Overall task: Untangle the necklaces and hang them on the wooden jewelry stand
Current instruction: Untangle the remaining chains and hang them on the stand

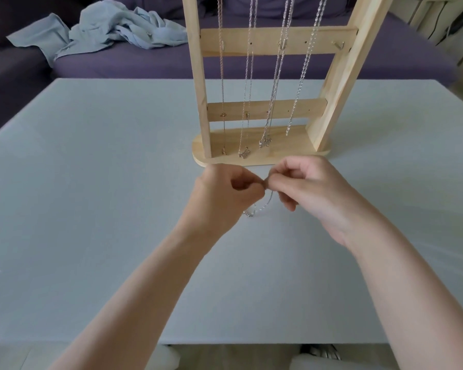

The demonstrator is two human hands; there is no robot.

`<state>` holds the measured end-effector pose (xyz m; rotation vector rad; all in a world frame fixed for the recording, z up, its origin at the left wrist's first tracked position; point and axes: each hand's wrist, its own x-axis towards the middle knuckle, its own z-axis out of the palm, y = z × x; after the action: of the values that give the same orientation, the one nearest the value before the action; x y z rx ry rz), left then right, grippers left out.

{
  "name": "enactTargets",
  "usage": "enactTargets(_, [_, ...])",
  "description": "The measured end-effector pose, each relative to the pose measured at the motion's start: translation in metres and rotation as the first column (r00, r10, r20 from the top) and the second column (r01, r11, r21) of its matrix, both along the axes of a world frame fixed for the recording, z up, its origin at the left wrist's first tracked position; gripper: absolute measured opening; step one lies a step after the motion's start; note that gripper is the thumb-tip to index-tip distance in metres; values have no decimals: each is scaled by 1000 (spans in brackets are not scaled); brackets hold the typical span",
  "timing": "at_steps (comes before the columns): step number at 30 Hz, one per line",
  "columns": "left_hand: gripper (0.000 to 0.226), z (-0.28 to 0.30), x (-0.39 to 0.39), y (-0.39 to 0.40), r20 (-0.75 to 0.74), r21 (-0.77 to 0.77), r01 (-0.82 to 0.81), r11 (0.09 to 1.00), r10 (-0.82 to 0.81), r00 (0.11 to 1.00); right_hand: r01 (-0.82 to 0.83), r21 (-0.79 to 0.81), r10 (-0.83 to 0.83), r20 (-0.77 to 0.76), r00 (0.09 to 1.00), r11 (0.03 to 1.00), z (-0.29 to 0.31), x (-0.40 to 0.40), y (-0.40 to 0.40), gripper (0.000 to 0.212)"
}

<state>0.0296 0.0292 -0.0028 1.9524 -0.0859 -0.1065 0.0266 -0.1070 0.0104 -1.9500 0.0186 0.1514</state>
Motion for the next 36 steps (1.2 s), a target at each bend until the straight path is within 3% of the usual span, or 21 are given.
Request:
enactTargets(3, [8,-2,1,0,32,45,5,999,-7,999,29,56,-31,36,999,998,-3,1,4,10])
enactTargets(6, [14,-1,3,1,42,6,3,1000,-4,999,48,210,-46,-16,999,976,-4,3,6,17])
enactTargets(11, [13,8,3,10,-137,-263,-4,965,-33,990,108,383,-88,-68,994,917,-2,6,3,20])
enactTargets(16, [13,12,1,11,-229,-500,-33,866,-95,969,40,357,-14,-75,997,933,-2,5,7,21])
enactTargets(21, [19,9,3,12,-114,-383,-29,923,-16,993,-3,278,32,-101,994,961,-2,3,3,12])
enactTargets(28, [16,9,6,10,44,-226,-5,974,15,999,92,395,-24,-174,985,914,3,3,-1,17])
enactTargets(36, [18,9,5,9,-53,-375,-35,927,17,998,47,380,22,-177,984,924,3,1,-4,19])
